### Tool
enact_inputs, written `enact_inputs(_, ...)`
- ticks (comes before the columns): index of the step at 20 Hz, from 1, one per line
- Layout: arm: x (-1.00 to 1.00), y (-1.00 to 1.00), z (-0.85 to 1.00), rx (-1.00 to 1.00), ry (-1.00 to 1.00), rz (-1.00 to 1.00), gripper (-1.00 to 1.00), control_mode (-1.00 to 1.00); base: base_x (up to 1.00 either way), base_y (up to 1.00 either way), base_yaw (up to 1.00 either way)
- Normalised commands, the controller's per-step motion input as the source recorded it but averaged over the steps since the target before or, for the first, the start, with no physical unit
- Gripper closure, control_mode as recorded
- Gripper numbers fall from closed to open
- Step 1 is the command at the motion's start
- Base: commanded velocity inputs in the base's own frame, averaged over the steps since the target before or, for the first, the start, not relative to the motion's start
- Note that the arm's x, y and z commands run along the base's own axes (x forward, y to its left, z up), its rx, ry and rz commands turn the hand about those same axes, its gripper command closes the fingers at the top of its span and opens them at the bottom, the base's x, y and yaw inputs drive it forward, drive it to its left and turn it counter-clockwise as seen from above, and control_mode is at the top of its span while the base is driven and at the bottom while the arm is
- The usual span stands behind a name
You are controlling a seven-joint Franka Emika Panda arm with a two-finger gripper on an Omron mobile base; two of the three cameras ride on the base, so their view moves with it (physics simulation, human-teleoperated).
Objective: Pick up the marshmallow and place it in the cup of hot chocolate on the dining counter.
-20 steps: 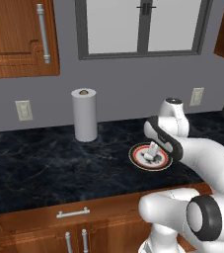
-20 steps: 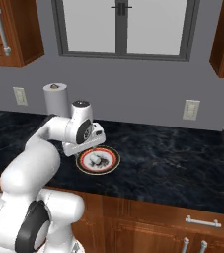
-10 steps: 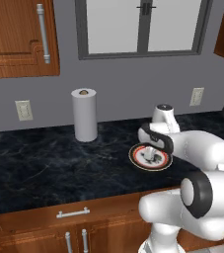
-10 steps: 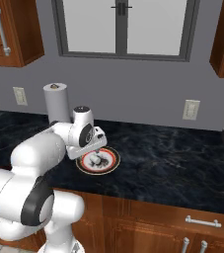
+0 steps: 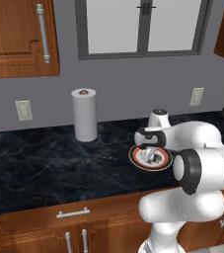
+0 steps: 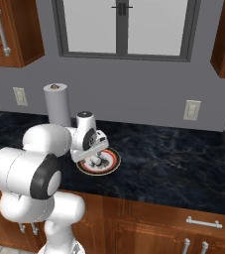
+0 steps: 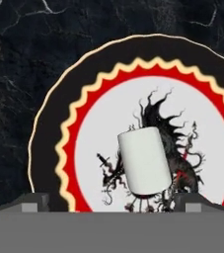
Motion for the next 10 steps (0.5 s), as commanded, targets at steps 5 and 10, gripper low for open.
enact_inputs(5,0.23,-0.05,-0.15,0.00,0.07,0.07,-1.00,-1.00,0.00,0.00,0.00)
enact_inputs(10,0.19,-0.05,-0.10,0.00,0.04,0.08,-1.00,-1.00,0.00,0.00,0.00)
